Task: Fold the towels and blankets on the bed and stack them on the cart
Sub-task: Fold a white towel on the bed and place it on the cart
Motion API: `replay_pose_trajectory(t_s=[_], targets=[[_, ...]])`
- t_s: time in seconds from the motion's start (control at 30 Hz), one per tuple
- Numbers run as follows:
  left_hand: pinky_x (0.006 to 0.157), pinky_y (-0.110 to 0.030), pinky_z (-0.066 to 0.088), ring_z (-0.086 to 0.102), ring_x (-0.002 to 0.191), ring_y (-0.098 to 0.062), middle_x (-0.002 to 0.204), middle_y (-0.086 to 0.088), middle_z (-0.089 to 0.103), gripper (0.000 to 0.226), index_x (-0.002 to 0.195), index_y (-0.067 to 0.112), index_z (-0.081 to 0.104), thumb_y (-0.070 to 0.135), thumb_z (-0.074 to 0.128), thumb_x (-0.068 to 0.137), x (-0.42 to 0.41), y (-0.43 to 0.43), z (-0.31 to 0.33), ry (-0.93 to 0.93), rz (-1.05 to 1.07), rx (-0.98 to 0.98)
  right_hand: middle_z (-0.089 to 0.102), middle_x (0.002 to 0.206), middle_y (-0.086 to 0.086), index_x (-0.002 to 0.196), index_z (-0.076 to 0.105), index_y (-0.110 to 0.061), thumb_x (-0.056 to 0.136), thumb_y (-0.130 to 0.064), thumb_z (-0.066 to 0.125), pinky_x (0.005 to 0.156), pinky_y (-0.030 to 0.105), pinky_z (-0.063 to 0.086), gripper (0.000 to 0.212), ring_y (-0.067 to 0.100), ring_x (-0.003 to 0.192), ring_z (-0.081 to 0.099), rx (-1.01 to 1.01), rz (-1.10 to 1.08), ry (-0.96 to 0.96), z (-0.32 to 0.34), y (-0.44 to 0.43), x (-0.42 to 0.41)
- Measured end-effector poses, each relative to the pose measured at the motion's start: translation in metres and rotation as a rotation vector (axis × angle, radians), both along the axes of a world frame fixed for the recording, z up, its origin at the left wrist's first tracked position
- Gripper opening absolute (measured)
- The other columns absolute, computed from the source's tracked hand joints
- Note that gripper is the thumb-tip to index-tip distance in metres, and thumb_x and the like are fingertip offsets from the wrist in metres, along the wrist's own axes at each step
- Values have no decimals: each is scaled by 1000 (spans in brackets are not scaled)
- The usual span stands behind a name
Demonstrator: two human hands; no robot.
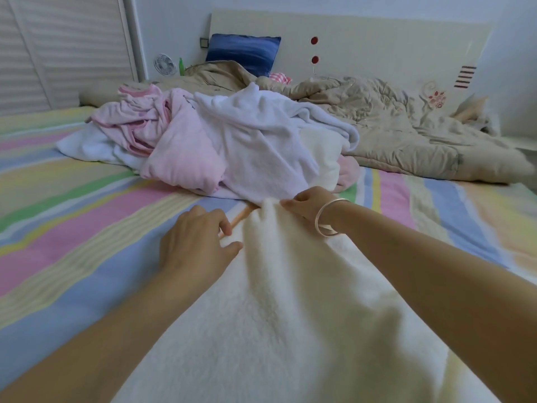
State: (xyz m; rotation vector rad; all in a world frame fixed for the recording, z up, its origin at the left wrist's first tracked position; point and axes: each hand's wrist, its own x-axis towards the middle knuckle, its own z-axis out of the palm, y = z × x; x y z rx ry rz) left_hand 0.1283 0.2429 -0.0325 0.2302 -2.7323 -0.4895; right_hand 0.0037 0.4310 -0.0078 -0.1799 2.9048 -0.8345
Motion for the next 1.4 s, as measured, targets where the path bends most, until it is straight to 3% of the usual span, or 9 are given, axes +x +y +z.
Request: replay_pose_trajectory(t_s=[0.1, 0.23, 0.4, 0.63, 0.77, 0.9, 1.17, 1.3, 1.4], targets=[[74, -29, 44, 56, 103, -14, 103, 10, 59, 31, 98, 33, 63, 58, 68, 79, 7, 6, -2, -74, -23, -49, 57, 69, -4, 83, 70, -18, 88, -43, 61, 52, 23, 36, 27, 13, 61, 50, -16, 49, 83, 3, -7, 0], [77, -30, 50, 61, 100, -18, 97, 8, 68, 28, 89, 28, 68, 55, 67, 83, 5, 13, -9, -187, 29, -72, 53, 74, 0, 76, 58, -17, 91, -30, 56, 55, 24, 33, 20, 23, 80, 53, 385, 111, 206, -6, -27, 12], [63, -28, 45, 61, 75, -20, 70, 9, 63, 24, 65, 28, 66, 44, 80, 75, -3, 0, -13, -203, 81, 330, 65, 103, 3, 102, 64, -16, 90, -9, 42, 80, 32, 30, 25, 26, 113, 45, 560, 63, 516, -21, -50, 24], [58, -25, 35, 45, 58, -17, 69, -9, 59, 21, 73, 5, 66, 19, 70, 88, -23, -46, 12, -86, 16, 823, 67, 99, 4, 104, 69, -18, 92, -15, 52, 70, 27, 37, 21, 25, 94, 61, 75, -237, 365, 29, -65, -10], [60, -30, 33, 44, 64, -19, 67, -6, 54, 23, 73, 9, 63, 21, 63, 92, -41, -51, 13, -8, 1, 528, 68, 98, 5, 102, 70, -15, 91, -21, 57, 69, 25, 36, 18, 24, 89, 60, -162, -260, 292, 34, -78, -33], [71, -34, 42, 61, 84, -29, 81, -7, 67, 21, 76, 17, 56, 27, 64, 91, -39, -48, -16, -37, 31, 236, 48, 71, 0, 80, 59, -12, 92, -23, 57, 70, 28, 35, 17, 22, 83, 50, -36, -203, 108, -6, -75, -36], [84, -36, 44, 58, 104, -32, 107, -11, 66, 60, 89, 14, 59, 59, 20, 98, -50, -39, -35, -255, 105, -29, 57, 117, 3, 117, 59, -22, 90, -54, 47, 88, 35, 35, 45, 26, 114, 41, 303, -9, 176, -36, -66, -24], [106, -38, 36, 47, 128, -35, 140, -22, 50, 78, 133, 0, 54, 61, 21, 98, -90, -31, -19, -334, 127, 243, 62, 109, 9, 117, 60, -10, 90, -61, 45, 78, 31, 39, 60, 25, 92, 52, 211, -30, 82, -23, -54, -24], [103, -36, 38, 51, 125, -36, 137, -24, 52, 76, 130, -7, 53, 59, 36, 97, -125, -17, -13, -293, 32, 421, 51, 134, 18, 133, 46, 0, 94, -61, 38, 99, 33, 33, 73, 31, 124, 47, 195, -92, -16, -12, -34, -26]])
